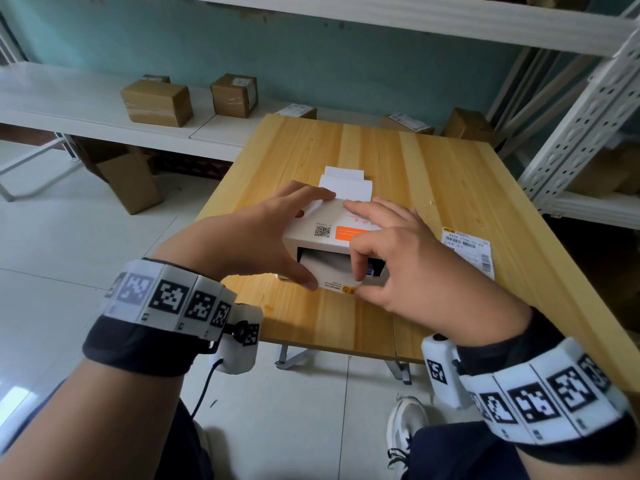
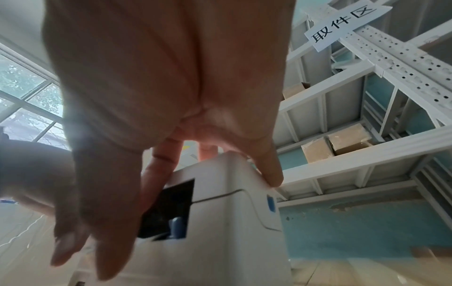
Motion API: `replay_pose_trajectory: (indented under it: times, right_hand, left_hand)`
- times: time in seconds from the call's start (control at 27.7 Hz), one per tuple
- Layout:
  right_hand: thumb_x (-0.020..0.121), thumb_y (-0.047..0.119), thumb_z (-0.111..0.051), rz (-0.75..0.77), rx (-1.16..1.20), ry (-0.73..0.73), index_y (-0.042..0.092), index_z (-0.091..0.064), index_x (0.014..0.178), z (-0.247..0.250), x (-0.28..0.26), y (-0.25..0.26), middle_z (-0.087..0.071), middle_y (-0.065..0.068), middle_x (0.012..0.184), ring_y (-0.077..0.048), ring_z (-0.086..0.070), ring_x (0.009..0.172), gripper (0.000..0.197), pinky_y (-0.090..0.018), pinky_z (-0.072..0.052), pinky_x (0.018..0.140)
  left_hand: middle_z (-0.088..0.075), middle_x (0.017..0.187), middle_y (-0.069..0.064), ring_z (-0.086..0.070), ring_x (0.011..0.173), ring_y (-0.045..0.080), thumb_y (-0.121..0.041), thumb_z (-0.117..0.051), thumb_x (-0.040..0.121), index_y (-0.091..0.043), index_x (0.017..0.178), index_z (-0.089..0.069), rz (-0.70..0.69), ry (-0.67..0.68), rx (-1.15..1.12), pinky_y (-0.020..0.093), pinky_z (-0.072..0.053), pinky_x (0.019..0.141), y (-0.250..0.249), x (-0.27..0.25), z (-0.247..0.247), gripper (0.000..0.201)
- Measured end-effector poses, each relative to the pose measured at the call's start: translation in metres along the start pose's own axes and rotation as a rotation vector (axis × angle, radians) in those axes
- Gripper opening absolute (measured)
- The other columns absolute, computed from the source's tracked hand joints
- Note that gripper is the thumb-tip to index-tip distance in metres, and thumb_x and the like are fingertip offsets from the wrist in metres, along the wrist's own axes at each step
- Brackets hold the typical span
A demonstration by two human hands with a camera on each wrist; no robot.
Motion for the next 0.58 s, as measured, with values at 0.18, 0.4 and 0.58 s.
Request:
replay_pose_trajectory:
  times: [0.18, 0.4, 0.58]
  right_hand:
    - [0.068, 0.024, -0.082, 0.018, 0.031, -0.031, 0.024, -0.060, 0.065, 0.0051, -0.0016, -0.0014, -0.040, 0.008, 0.153, -0.014, -0.024, 0.145, 0.022, -0.051, -0.023, 0.115]
    - [0.065, 0.022, -0.082, 0.018, -0.054, -0.100, 0.022, -0.041, 0.054, 0.0058, -0.0007, 0.0039, -0.046, 0.005, 0.148, -0.017, -0.033, 0.140, 0.042, -0.052, -0.029, 0.111]
    - [0.068, 0.011, -0.076, 0.038, -0.070, -0.142, 0.025, -0.036, 0.053, 0.0056, 0.0007, 0.0034, -0.050, 0.001, 0.145, -0.020, -0.037, 0.138, 0.046, -0.054, -0.032, 0.109]
  left_hand:
    - [-0.035, 0.138, -0.022, -0.049, 0.116, 0.008, -0.021, -0.097, 0.057, -0.037, 0.146, -0.034, -0.005, -0.002, 0.002, 0.012, -0.050, 0.080, 0.0002, 0.0004, -0.0002, 0.110]
    - [-0.036, 0.139, -0.020, -0.051, 0.113, 0.008, -0.021, -0.097, 0.057, -0.037, 0.146, -0.034, 0.004, -0.021, 0.050, 0.009, -0.047, 0.073, -0.0019, 0.0005, -0.0003, 0.110]
    - [-0.035, 0.138, -0.018, -0.052, 0.112, 0.012, -0.022, -0.091, 0.066, -0.037, 0.145, -0.033, 0.009, -0.030, 0.117, 0.010, -0.049, 0.073, -0.0037, 0.0008, -0.0012, 0.100]
Point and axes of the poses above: each hand's wrist, its own x-axis towards the middle knuckle, its own z-axis out of the back of the hand, y = z × x, the point moved 8 cm from there along x, towards the middle knuckle
